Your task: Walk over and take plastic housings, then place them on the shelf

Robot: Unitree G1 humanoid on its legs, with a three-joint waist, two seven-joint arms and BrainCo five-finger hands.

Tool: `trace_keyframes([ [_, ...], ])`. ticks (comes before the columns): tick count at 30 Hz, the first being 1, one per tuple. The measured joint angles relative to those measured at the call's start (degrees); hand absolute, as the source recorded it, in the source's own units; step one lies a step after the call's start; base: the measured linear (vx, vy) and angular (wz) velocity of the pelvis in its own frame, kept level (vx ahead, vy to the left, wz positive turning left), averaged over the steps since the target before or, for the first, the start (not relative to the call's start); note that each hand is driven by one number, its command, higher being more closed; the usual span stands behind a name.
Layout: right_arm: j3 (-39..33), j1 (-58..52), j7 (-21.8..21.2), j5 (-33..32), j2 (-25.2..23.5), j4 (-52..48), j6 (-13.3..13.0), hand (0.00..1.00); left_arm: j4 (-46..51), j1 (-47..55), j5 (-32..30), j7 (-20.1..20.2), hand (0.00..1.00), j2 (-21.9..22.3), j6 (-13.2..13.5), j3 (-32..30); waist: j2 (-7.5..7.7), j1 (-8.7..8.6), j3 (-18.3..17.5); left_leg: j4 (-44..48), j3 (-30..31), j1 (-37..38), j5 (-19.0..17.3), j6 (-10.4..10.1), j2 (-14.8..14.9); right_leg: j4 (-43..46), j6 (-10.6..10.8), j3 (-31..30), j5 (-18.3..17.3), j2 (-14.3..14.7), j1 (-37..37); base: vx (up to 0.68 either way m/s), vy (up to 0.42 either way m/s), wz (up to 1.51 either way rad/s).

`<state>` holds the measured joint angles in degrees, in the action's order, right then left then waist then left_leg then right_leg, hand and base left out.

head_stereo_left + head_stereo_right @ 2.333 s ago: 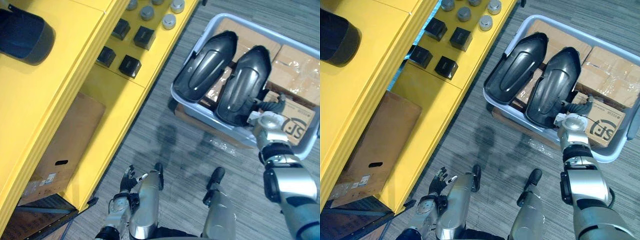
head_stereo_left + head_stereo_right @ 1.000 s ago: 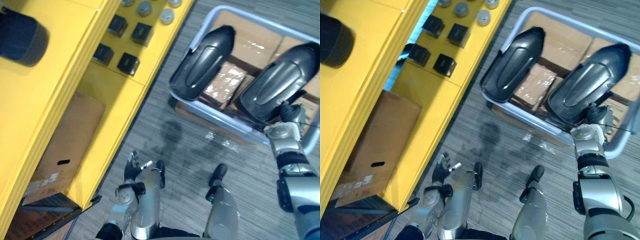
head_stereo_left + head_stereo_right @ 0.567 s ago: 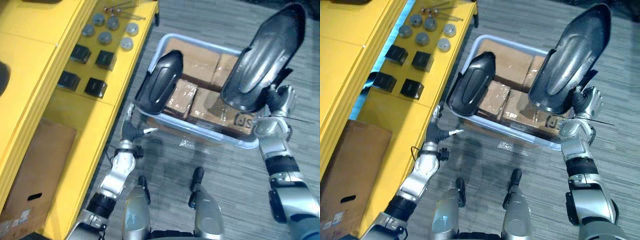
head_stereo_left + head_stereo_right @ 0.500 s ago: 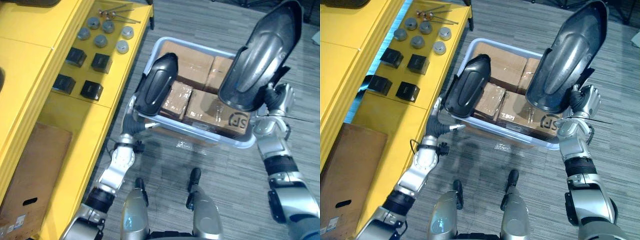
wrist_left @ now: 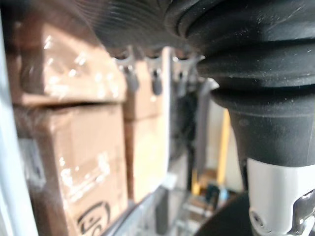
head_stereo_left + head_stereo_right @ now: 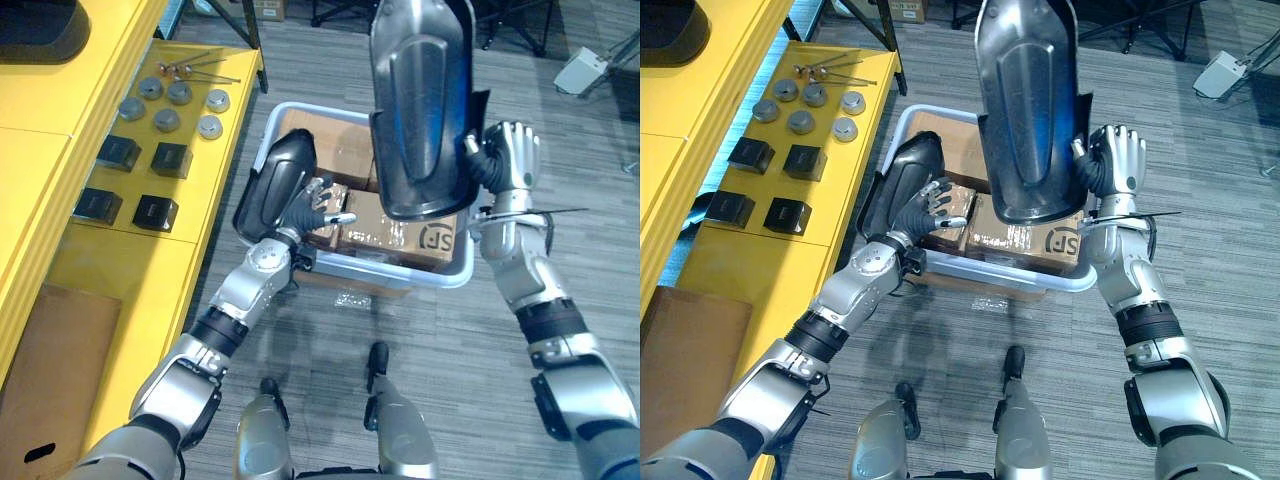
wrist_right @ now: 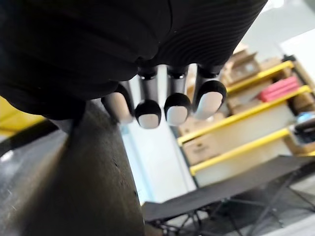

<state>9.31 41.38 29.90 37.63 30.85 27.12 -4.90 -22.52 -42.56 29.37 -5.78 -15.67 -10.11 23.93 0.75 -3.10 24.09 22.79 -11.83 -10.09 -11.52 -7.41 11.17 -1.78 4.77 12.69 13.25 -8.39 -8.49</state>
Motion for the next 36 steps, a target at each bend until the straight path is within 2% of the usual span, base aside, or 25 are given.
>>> trace_keyframes([
  [5,3.05,0.0,-0.21,2.17,-0.02,-0.08,-1.59,1.0,-0.04,-1.95,2.7,-0.07,0.0,0.37,0.42,0.39,0.07,-0.22,-0.04,-0.08,0.01,0.01,0.0,0.0,0.03,0.0,-0.01,-0.02,0.01,0.06,-0.01,-0.01,0.005,0.0],
  [6,5.8,-0.34,-1.19,3.85,-0.47,-0.07,-2.58,1.0,0.0,-3.35,6.81,-0.18,0.0,1.43,1.54,2.01,0.15,-0.14,-0.09,-0.18,0.04,0.0,0.0,0.0,0.01,-0.01,-0.01,-0.01,0.0,0.06,0.0,-0.03,0.022,0.01],
  [11,6.17,-1.94,-1.29,3.85,-1.89,-0.04,-3.05,1.0,0.0,-3.34,6.81,-0.33,0.0,2.57,2.17,2.11,0.39,0.01,-0.56,-0.31,0.05,-0.01,0.01,0.0,0.0,-0.13,-0.01,0.0,0.0,0.07,0.03,-0.01,0.004,0.0],
  [15,7.01,-6.87,-1.11,3.69,-4.76,1.7,-3.01,1.0,0.08,-1.8,9.1,-0.17,0.0,3.03,2.41,4.09,1.3,0.56,-3.63,-1.21,0.07,0.09,0.04,-0.02,-0.09,-0.87,0.0,0.07,0.01,0.12,0.2,0.01,0.002,0.01],
  [16,7.9,-7.55,-0.93,3.7,-4.97,2.67,-3.03,1.0,0.08,-1.1,9.08,-0.19,1.0,3.04,2.46,4.36,1.5,0.66,-4.24,-1.33,0.13,0.19,0.06,-0.02,-0.2,-0.92,0.0,0.12,0.0,0.04,0.33,0.02,0.011,0.03],
  [19,8.46,-7.71,-0.27,3.69,-5.85,3.47,-3.02,1.0,0.07,0.23,9.0,-0.4,1.0,3.05,2.59,4.6,1.76,0.74,-4.78,-1.42,0.15,0.37,0.16,0.05,-0.41,-0.99,0.03,0.14,0.02,-0.18,0.47,0.0,0.007,0.01],
  [21,8.72,-8.47,3.02,3.64,-7.33,3.47,-3.08,1.0,-0.07,3.02,8.29,-0.51,1.0,3.05,3.14,5.42,2.33,1.07,-5.45,-2.97,0.19,1.08,1.05,0.09,-1.0,-1.21,0.17,0.18,0.12,-0.57,0.66,-0.02,-0.001,0.04],
  [27,11.18,-11.75,7.49,3.67,-9.53,2.44,-3.68,1.0,-2.96,8.57,3.62,-2.93,1.0,3.93,4.59,6.66,3.25,2.4,-7.33,-4.9,0.38,2.66,1.96,-0.3,-1.09,-2.77,0.14,0.87,0.59,-0.35,2.56,0.0,-0.013,0.04],
  [30,11.43,-13.26,8.35,3.67,-10.7,0.25,-3.75,1.0,-3.51,9.93,1.43,-3.48,1.0,3.92,5.28,6.57,3.77,2.73,-7.66,-4.87,0.38,2.86,1.96,-0.3,-1.08,-2.78,0.14,0.96,0.59,-0.36,2.76,-0.04,0.008,-0.01],
  [32,12.64,-15.13,9.04,3.64,-10.87,-1.72,-3.74,1.0,-3.84,11.78,-0.24,-4.44,1.0,3.92,5.88,6.63,4.78,2.89,-8.67,-4.88,0.35,3.1,1.95,-0.33,-0.98,-2.78,0.14,0.95,0.58,-0.26,2.96,0.0,0.0,0.0],
  [36,13.22,-16.91,9.16,3.41,-11.25,-3.42,-3.7,1.0,-4.69,12.25,1.28,-5.48,1.0,3.92,6.42,7.89,6.08,3.05,-9.53,-4.83,0.34,3.67,1.93,-0.34,-0.97,-2.8,0.14,0.93,0.58,-0.26,3.55,0.0,0.0,0.0],
])
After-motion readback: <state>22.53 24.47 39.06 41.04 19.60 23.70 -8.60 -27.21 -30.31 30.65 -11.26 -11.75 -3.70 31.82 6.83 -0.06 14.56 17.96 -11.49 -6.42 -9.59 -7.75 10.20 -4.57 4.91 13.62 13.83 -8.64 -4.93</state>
